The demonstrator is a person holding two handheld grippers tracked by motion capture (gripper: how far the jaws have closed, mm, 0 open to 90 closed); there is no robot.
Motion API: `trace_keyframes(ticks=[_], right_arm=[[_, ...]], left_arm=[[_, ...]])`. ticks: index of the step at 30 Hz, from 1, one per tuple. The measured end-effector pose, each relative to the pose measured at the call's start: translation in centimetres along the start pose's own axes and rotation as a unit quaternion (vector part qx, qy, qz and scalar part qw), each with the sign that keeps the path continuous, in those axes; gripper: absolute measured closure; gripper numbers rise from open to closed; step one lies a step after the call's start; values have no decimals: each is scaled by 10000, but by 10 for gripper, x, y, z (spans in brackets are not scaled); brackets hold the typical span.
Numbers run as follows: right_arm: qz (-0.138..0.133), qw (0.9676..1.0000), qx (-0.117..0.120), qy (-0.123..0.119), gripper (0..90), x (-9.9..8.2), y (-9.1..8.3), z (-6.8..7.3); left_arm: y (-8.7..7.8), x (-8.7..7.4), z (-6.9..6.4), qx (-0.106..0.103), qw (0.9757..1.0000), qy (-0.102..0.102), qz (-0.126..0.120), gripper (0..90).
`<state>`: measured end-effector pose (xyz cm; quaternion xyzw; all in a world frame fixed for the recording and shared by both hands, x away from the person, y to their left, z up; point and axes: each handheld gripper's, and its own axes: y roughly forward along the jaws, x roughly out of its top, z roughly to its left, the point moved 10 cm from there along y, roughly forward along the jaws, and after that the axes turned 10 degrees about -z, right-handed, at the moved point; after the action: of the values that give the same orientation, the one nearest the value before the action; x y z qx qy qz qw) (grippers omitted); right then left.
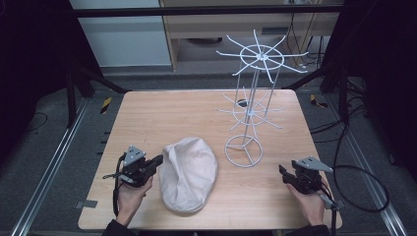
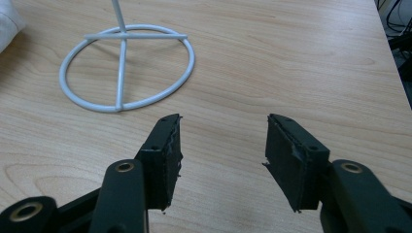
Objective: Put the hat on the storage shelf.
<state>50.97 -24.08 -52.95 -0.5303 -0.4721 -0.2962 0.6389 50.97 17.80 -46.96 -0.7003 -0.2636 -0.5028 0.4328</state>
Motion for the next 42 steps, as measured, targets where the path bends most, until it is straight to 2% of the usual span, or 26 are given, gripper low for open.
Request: trace_keyframes(ticks=[6,10,15,19,25,30,35,42], right_arm=[[1,10000,4,37,495,0,-1,0],[11,10000,12,52,503,0,-2,0],[16,10000,10,36,507,0,-1,0],[24,10000,16,42,507,0,-2,0],[35,10000,26,38,508,-1,-1,0],[17,10000,25,32,508,-1,-1,-1],[42,10000,22,58,507,-2,-1,-1],[49,10000,18,51,504,-2,-1,0]], left_arm=[[-8,7,-32,-349,9993,92,-20,900],[-9,7,-58,-623,9978,217,48,900],[-5,-2,-85,-855,9952,431,223,900],[2,-15,-98,-967,9927,568,445,900],[14,-37,-108,-1040,9891,690,776,900],[17,-51,-113,-1076,9865,744,986,900],[15,-58,-110,-1082,9848,775,1118,900],[7,-65,-101,-1075,9832,774,1254,900]])
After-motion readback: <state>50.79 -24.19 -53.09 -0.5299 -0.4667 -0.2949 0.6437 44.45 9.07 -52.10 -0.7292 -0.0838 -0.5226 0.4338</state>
